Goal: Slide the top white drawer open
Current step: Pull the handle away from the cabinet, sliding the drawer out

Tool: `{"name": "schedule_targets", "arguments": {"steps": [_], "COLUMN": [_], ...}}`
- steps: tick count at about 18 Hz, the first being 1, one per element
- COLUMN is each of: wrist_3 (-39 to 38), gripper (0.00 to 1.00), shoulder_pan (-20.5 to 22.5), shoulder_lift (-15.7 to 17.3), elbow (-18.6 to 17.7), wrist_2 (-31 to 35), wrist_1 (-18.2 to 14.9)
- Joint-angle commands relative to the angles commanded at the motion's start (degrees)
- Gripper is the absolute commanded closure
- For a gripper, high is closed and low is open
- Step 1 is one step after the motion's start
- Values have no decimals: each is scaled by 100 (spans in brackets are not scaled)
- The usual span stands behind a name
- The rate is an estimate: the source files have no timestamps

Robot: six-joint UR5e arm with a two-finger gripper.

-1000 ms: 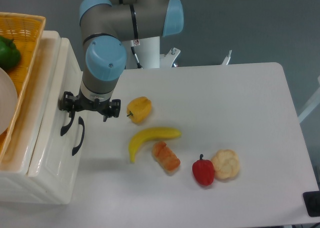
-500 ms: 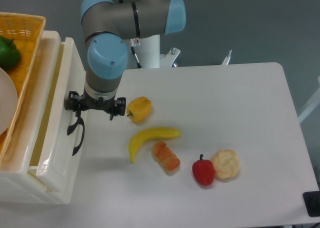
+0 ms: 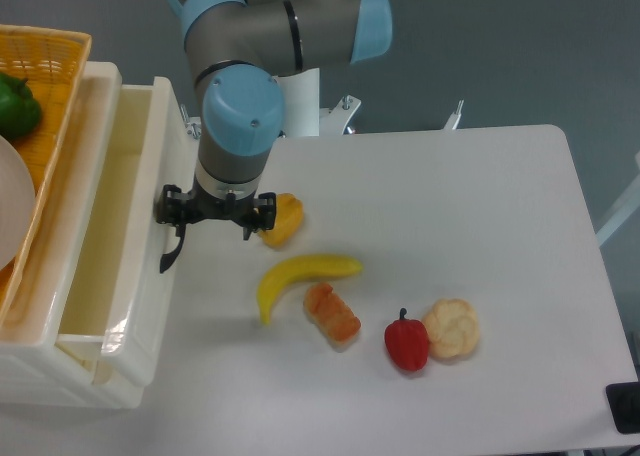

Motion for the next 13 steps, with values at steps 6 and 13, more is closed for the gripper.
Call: {"name": "schedule_targets", "arguments": {"steps": [6, 13], "wrist_3": [211, 695], "gripper": [0, 0], "shoulder_pan": [141, 229], "shoulder_lift": [0, 18], "elbow": [-18, -26], "wrist_2": [70, 185], "wrist_1": [0, -44]}}
